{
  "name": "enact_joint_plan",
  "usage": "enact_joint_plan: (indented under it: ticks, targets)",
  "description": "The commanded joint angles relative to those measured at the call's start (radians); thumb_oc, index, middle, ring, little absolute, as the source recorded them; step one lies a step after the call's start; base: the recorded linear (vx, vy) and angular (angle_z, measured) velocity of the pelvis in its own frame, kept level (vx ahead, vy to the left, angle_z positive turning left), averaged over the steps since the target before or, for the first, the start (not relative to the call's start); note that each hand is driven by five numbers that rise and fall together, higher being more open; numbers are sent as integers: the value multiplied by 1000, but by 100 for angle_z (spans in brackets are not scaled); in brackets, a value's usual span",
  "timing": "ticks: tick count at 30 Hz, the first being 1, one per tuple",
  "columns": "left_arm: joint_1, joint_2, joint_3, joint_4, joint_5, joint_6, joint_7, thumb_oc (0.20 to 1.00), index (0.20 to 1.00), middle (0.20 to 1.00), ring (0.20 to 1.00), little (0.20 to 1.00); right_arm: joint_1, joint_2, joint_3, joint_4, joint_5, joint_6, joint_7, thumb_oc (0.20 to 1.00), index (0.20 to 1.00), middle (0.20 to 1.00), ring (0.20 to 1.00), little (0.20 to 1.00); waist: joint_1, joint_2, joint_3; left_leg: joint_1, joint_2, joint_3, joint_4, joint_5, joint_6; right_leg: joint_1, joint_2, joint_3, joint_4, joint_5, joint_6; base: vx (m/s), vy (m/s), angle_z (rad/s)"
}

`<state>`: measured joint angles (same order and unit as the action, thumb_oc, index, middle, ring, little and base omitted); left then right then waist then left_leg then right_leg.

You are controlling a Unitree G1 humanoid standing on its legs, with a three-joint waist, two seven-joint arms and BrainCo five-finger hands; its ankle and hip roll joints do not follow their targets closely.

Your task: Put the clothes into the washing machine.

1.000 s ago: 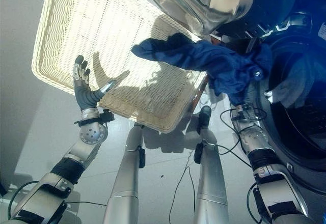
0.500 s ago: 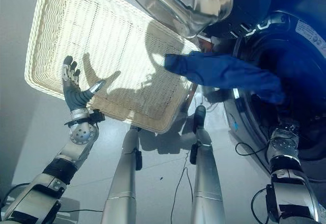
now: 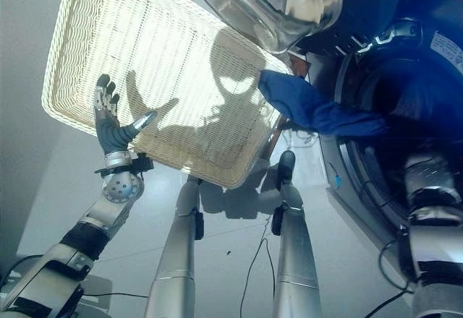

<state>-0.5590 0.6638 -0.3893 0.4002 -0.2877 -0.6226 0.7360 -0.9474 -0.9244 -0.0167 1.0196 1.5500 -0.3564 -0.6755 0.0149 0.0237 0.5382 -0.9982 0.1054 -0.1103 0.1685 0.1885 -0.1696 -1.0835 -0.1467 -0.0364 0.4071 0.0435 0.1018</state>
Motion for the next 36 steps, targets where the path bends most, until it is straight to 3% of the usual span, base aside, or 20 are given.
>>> enact_joint_plan:
  ticks: [1, 6, 12, 13, 14, 15, 17, 20, 21, 26, 28, 36]
  targets:
    - [29, 8, 56, -32, 27, -39, 17, 1000, 1000, 1000, 1000, 1000, 46, -211, -51, -55, -167, -224, -214, 200, 200, 200, 200, 200, -19, -74, -18, 3, -86, 19, 78, -85, 80, 80, 62, -74, -185, 174, 39, -20, -7, -4]
    - [30, 26, 79, -14, -6, -39, -27, 1000, 1000, 1000, 1000, 1000, 75, -308, -99, -15, -220, -256, -257, 200, 200, 200, 200, 200, -29, -97, -18, 16, -83, 16, 84, -90, 81, 96, 64, -68, -185, 166, 35, 3, 0, -2]
    - [7, 41, 81, 10, -36, -38, -64, 1000, 1000, 1000, 1000, 1000, 40, -348, -84, 87, -275, -218, -345, 200, 200, 200, 200, 200, -20, -96, -18, 11, -89, 8, 87, -81, 83, 97, 58, -72, -187, 168, 33, 0, 0, 0]
    - [7, 40, 75, 11, -39, -32, -65, 1000, 1000, 1000, 1000, 1000, 42, -341, -73, 105, -265, -199, -333, 373, 373, 373, 373, 373, -16, -92, -18, 22, -90, 6, 90, -93, 82, 108, 58, -72, -184, 158, 35, -7, -5, 3]
    - [1, 41, 76, 11, -39, -31, -65, 1000, 1000, 1000, 1000, 1000, 37, -343, -75, 106, -263, -199, -331, 473, 473, 473, 473, 473, -18, -93, -18, 10, -93, 6, 89, -81, 83, 97, 56, -73, -187, 168, 33, 12, -25, 4]
    - [-8, 42, 70, 10, -45, -25, -70, 1000, 1000, 1000, 1000, 1000, 41, -323, -66, 130, -251, -148, -291, 1000, 1000, 1000, 1000, 1000, -14, -86, -18, 9, -99, 6, 89, -83, 85, 96, 53, -74, -190, 168, 33, 0, 0, 0]
    - [-11, 37, 64, 10, -44, -22, -77, 1000, 1000, 1000, 1000, 1000, 40, -298, -41, 149, -251, -99, -276, 1000, 1000, 1000, 1000, 1000, -6, -81, -18, 18, -102, 3, 89, -93, 86, 105, 52, -78, -191, 160, 35, 0, 0, 0]
    - [-11, 37, 64, 10, -44, -22, -77, 1000, 1000, 1000, 1000, 1000, 40, -298, -41, 149, -251, -99, -276, 1000, 1000, 1000, 1000, 1000, -6, -81, -18, 18, -102, 3, 89, -93, 86, 105, 52, -78, -191, 160, 35, 0, -1, 1]
    - [-52, 19, 33, 20, -36, -10, -68, 1000, 1000, 1000, 1000, 1000, 2, -249, 43, 198, -365, 27, -245, 1000, 1000, 1000, 1000, 1000, 6, -64, -18, 18, -107, 6, 87, -93, 88, 107, 44, -85, -196, 159, 35, -1, -1, 5]
    - [-92, 2, 18, 28, -29, 7, -57, 1000, 1000, 1000, 1000, 1000, -87, -203, 166, 185, -536, 167, -244, 1000, 1000, 1000, 1000, 1000, 11, -50, -18, 11, -112, 8, 87, -93, 92, 99, 39, -88, -196, 158, 35, -8, 9, 5]
    - [-98, 1, 17, 32, -34, 7, -60, 1000, 1000, 1000, 1000, 1000, -92, -193, 178, 184, -560, 183, -231, 1000, 1000, 1000, 1000, 1000, 10, -47, -18, 9, -113, 9, 89, -93, 92, 98, 38, -88, -193, 157, 35, 0, 0, 0]
    - [-121, -21, 8, 29, -19, 11, -42, 1000, 1000, 1000, 1000, 1000, -87, -125, 250, 118, -924, 297, -271, 1000, 1000, 1000, 1000, 1000, 11, -31, -18, -6, -114, 21, 85, -89, 97, 79, 35, -90, -186, 154, 39, 0, 0, 0]
